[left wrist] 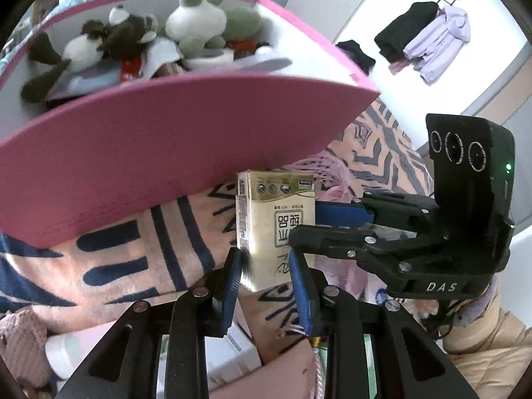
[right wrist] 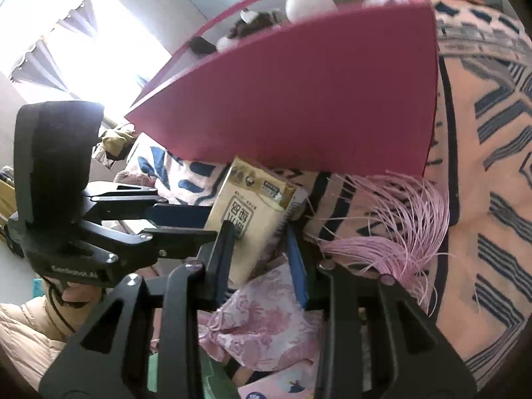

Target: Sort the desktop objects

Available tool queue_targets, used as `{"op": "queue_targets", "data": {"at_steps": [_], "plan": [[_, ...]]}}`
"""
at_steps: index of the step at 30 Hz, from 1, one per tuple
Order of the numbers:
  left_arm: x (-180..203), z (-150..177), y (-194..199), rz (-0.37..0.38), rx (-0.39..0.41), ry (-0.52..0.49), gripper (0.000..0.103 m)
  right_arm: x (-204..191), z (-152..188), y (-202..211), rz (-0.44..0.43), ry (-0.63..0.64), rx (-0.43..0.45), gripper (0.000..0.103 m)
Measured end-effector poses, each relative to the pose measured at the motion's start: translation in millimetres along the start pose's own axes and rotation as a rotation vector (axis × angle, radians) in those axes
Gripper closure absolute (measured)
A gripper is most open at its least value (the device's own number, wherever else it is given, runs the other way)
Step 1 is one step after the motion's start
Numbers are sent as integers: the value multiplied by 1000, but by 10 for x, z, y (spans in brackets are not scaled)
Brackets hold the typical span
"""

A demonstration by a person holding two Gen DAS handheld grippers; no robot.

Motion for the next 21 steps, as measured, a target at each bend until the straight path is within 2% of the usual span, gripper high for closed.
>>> {"op": "queue_targets", "data": {"at_steps": [12, 21], "plan": [[211, -287, 456, -41, 125, -50, 75, -390, -196, 503, 34, 143, 157, 70], [273, -571, 626, -36, 178, -61, 76, -485, -430, 733, 37, 184, 219, 72]]}}
Point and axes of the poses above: each gripper's, at about its wrist camera, not at the fingertips, and y roughly against the way its jaws point, x to its right, z to its underside, the point moved 10 cm from there along -y, roughly the way its jaws point, and after that the axes turned 10 degrees about -y, right-handed, at the moved point
